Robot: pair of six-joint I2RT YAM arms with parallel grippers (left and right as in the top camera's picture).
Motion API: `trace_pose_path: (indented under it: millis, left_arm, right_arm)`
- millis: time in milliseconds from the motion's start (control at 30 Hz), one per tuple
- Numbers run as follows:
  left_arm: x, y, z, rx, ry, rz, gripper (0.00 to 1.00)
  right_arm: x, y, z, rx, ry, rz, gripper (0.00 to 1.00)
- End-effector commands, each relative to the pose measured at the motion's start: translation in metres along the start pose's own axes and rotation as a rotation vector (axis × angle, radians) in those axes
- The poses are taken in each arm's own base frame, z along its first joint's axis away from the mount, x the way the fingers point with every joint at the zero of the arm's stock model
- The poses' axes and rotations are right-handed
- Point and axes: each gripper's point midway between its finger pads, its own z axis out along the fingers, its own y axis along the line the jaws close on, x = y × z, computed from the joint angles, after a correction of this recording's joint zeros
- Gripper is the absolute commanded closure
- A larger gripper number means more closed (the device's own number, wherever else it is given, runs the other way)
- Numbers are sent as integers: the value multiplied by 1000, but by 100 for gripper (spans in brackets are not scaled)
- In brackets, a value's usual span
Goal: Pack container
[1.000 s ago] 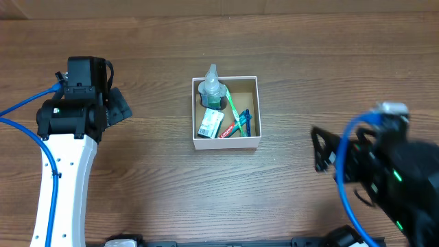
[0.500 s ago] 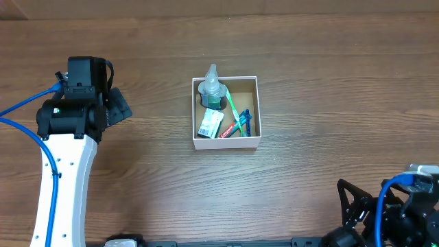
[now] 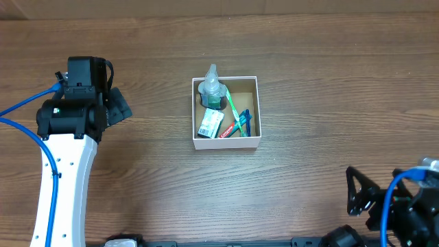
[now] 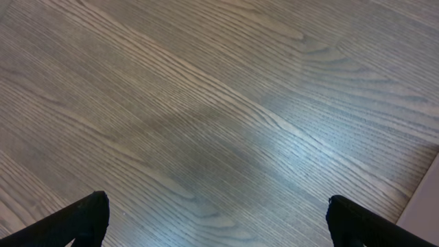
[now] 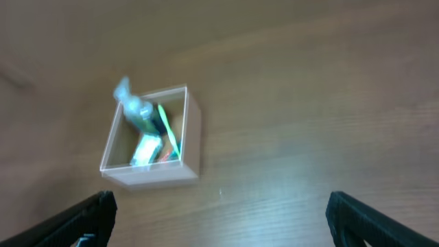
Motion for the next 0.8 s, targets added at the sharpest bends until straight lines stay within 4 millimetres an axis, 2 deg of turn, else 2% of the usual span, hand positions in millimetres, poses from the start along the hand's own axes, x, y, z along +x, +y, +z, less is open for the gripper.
trace_pose_path:
  millis: [0,100,167,300,367,400,500,600,767]
  left_arm:
    - [-5,3,-2,-11,-18,-18,0]
    - [-5,3,-2,-11,-18,-18,0]
    - [-5,3,-2,-11,-18,-18,0]
    - [-5,3,-2,-11,-18,-18,0]
    - [-5,3,-2,-11,-18,-18,0]
    - [-5,3,-2,-11,-18,-18,0]
    - [-5,3,-2,-11,-18,-18,0]
    - [-5,3,-2,-11,-18,-18,0]
    - [-5,3,-2,-11,-17,-18,0]
  right_arm:
    - [-26,-4,-16,2,-194,-56,0]
    - [-38,-6,-28,1,-381,-97,0]
    - [-40,-11,-26,24,-478,-108,0]
    - [-23,-8,9,-29,-566,-119,0]
    - [-9,-1,36,-94,-563,-137,0]
    - [2,10,63,-175,-563,-161,0]
    - [14,18,92,-249,-593,-182,0]
    - [31,9,119,-234,-596,-179,0]
    - [62,-16,150,-168,-559,-163,0]
